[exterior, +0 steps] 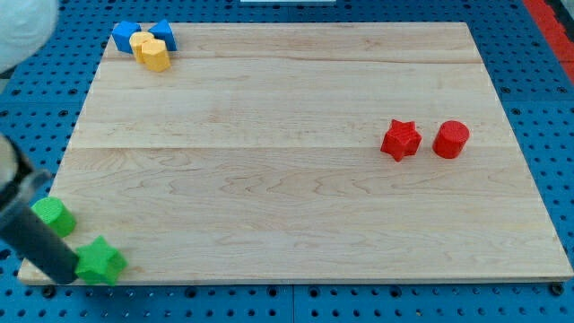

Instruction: Slide the green star towards center

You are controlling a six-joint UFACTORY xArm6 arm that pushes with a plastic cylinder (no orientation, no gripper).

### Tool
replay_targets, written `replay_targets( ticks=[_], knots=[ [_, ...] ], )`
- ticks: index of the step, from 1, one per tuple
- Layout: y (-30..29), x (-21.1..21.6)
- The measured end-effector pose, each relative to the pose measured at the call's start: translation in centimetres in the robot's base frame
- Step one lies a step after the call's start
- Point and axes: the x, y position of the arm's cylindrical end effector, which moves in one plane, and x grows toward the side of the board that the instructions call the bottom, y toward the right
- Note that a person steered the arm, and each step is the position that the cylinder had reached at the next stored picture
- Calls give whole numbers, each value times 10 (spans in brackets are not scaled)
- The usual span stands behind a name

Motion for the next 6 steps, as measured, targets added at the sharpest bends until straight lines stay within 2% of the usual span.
replay_targets(
  ticks=[2, 3, 4, 5, 6],
  knots=[
    [70, 5],
    [125, -15],
    [129, -65],
    [79, -129],
    [84, -168]
  ],
)
